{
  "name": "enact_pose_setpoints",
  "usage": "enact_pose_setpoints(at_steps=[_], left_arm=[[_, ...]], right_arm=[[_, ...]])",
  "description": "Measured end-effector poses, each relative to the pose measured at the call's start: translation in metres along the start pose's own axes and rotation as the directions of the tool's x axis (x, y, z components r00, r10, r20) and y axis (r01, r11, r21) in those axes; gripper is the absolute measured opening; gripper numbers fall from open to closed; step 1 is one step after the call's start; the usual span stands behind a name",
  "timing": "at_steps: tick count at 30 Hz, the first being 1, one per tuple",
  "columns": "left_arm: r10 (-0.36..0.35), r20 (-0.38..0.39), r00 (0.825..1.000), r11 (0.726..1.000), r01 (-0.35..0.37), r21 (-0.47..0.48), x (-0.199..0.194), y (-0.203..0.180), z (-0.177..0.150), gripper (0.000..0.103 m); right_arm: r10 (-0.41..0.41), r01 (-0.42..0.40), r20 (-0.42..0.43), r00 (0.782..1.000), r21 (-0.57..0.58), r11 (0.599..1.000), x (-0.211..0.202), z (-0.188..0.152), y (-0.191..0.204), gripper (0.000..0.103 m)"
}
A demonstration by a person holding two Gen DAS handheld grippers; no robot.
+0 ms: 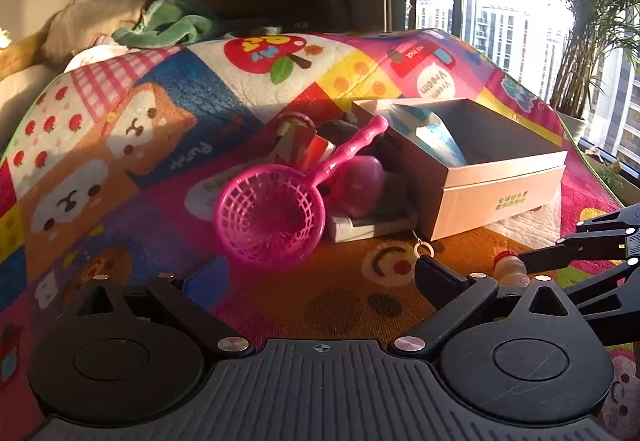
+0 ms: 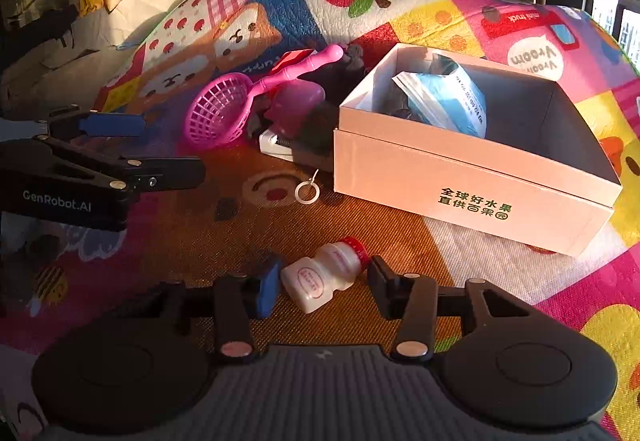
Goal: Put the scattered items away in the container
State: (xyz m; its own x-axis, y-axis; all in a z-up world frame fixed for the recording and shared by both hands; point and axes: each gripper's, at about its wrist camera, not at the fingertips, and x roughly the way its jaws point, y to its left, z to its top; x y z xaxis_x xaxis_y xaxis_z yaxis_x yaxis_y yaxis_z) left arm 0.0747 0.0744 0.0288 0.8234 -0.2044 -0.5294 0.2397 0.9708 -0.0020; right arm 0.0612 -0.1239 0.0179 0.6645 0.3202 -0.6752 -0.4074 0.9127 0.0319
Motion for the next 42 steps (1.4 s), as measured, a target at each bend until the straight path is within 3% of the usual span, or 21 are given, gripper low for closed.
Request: enact_pose_setpoints(at_steps=[3, 10, 13, 18, 20, 22, 28, 31, 34, 38, 42], left_arm=[[0.017, 0.003, 1.0, 1.0, -0.017, 0.024, 0.009, 0.0, -0.001, 0.102], [0.133, -0.013, 0.991, 0.988, -0.132, 0.08, 0.05, 0.01, 0.014, 0.102], [0.159, -0.018, 0.987, 0.976, -0.154, 0.153, 0.068, 0.004, 0.024, 0.102], [0.145, -0.046, 0.988, 0.976, -0.135, 0.172, 0.084, 0.001, 0.034, 0.102], [0.139, -0.04, 0.989, 0.976, -0.13, 0.173, 0.082, -0.002, 0.035, 0.096], [0.118, -0.043, 0.992, 0.978, -0.108, 0.176, 0.078, -0.004, 0.034, 0.072], [0.056, -0.025, 0.998, 0.977, -0.05, 0.206, 0.045, -0.022, 0.026, 0.072], [-0.041, -0.028, 0.999, 0.976, 0.046, 0.211, 0.014, -0.039, 0.016, 0.072], [-0.152, -0.057, 0.987, 0.965, 0.16, 0.206, -0.014, -0.058, 0.001, 0.073], [-0.257, -0.1, 0.961, 0.947, 0.272, 0.173, -0.035, -0.079, -0.02, 0.073], [-0.291, -0.133, 0.947, 0.935, 0.311, 0.17, -0.035, -0.091, -0.034, 0.073]], right_arm=[[0.001, -0.001, 0.01, 1.0, 0.01, 1.0, -0.011, -0.006, -0.003, 0.046], [-0.055, 0.055, 0.039, 0.998, -0.006, 0.998, -0.04, -0.026, -0.017, 0.046], [-0.061, 0.061, 0.046, 0.997, 0.006, 0.998, -0.046, -0.034, -0.023, 0.046], [-0.076, 0.075, 0.059, 0.995, 0.018, 0.997, -0.049, -0.041, -0.027, 0.055], [-0.073, 0.071, 0.066, 0.995, 0.025, 0.997, -0.051, -0.043, -0.027, 0.056], [-0.07, 0.068, 0.075, 0.995, 0.03, 0.997, -0.054, -0.044, -0.028, 0.057], [-0.068, 0.062, 0.105, 0.992, 0.055, 0.997, -0.064, -0.042, -0.032, 0.06], [-0.056, 0.046, 0.12, 0.991, 0.084, 0.995, -0.071, -0.04, -0.035, 0.061], [-0.029, 0.013, 0.134, 0.991, 0.12, 0.993, -0.078, -0.035, -0.038, 0.061], [0.087, -0.12, 0.16, 0.983, 0.205, 0.971, -0.086, -0.026, -0.045, 0.061], [0.196, -0.24, 0.161, 0.967, 0.336, 0.911, -0.076, -0.019, -0.054, 0.061]])
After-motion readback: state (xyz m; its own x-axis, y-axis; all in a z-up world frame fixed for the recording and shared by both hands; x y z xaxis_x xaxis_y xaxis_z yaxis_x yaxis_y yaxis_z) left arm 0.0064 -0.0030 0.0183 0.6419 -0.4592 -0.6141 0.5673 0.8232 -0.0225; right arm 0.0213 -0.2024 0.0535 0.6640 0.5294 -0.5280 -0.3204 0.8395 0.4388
